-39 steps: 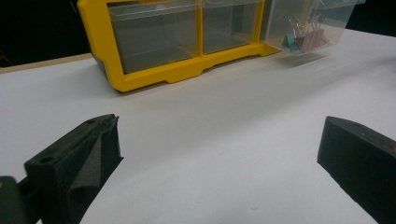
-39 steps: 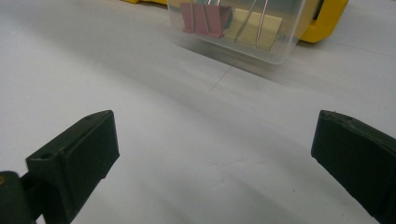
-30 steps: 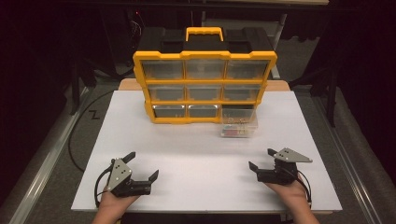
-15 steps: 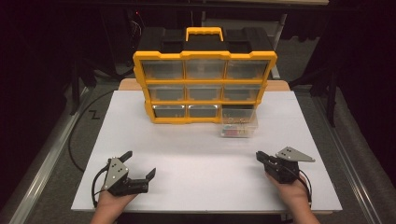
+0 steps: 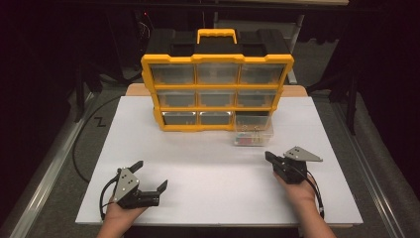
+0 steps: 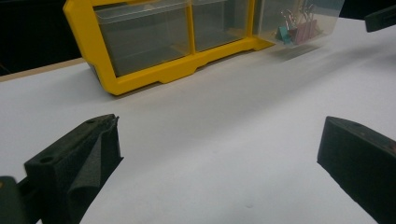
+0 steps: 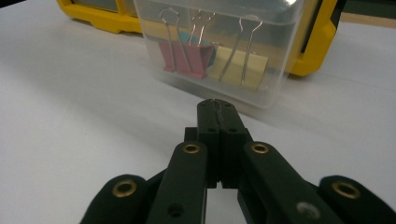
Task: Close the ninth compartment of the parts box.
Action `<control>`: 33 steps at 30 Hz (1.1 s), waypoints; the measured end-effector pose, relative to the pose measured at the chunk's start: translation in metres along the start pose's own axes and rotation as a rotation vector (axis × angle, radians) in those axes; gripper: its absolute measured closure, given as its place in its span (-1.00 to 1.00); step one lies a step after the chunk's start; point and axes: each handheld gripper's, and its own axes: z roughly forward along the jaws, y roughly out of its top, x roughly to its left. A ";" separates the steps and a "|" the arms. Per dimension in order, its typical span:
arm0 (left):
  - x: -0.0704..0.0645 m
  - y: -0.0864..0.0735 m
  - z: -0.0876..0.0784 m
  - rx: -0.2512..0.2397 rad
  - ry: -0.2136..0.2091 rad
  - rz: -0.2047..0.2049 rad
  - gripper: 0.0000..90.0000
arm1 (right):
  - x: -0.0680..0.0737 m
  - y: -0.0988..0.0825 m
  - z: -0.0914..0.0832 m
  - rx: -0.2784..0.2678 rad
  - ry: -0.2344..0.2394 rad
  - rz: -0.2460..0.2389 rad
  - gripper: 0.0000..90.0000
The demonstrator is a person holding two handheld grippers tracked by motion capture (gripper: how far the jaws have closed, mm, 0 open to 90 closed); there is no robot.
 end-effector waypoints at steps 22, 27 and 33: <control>-0.002 0.001 -0.001 -0.013 -0.025 0.017 -0.99 | -0.003 0.033 0.045 -0.004 -0.075 -0.026 1.00; -0.002 0.001 -0.002 -0.015 -0.025 0.012 -0.99 | -0.008 0.041 0.059 0.010 -0.094 -0.015 1.00; -0.001 0.001 -0.001 -0.019 -0.031 0.008 -0.99 | -0.014 0.053 0.073 0.016 -0.122 -0.016 1.00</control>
